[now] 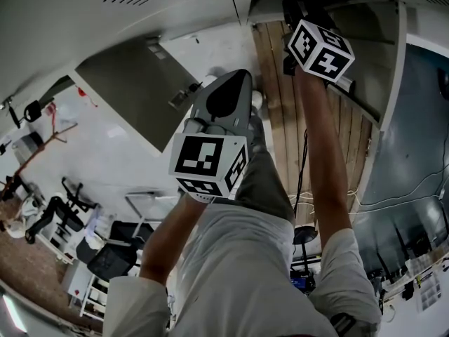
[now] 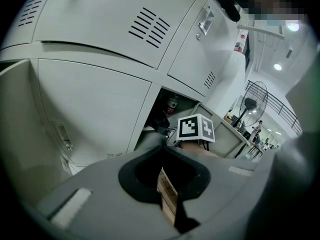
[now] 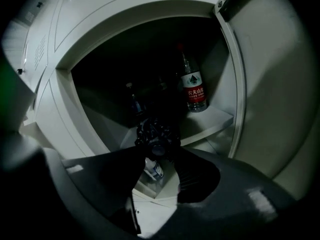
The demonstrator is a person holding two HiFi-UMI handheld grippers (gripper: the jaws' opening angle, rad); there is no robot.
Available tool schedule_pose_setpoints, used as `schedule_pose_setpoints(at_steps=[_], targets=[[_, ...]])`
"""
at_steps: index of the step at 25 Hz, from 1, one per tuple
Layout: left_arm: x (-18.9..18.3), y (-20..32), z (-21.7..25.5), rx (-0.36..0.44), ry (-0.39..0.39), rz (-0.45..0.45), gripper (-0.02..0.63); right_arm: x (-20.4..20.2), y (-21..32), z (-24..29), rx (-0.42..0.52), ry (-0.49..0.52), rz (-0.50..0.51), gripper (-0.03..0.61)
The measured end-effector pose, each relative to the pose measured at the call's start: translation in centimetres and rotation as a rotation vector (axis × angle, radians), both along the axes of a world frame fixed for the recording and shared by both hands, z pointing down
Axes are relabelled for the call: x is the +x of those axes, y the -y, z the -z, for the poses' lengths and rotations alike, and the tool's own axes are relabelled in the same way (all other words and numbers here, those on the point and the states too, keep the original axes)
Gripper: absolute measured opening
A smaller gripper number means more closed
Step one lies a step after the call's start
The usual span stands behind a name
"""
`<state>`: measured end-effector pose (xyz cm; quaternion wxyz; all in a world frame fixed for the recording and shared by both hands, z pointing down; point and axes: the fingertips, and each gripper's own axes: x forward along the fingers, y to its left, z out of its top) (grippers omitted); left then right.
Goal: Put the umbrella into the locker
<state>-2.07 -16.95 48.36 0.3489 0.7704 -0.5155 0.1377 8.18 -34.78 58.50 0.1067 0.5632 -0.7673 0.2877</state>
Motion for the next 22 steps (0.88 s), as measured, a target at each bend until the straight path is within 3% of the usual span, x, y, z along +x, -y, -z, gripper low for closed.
schedule_pose_setpoints(at_steps=[22], targets=[[-0.4,-0.6,0.2,0.005,0.003,0.005,0.018,-0.4,-1.2,0.7,0.011,0.096,-0.040,0.233]])
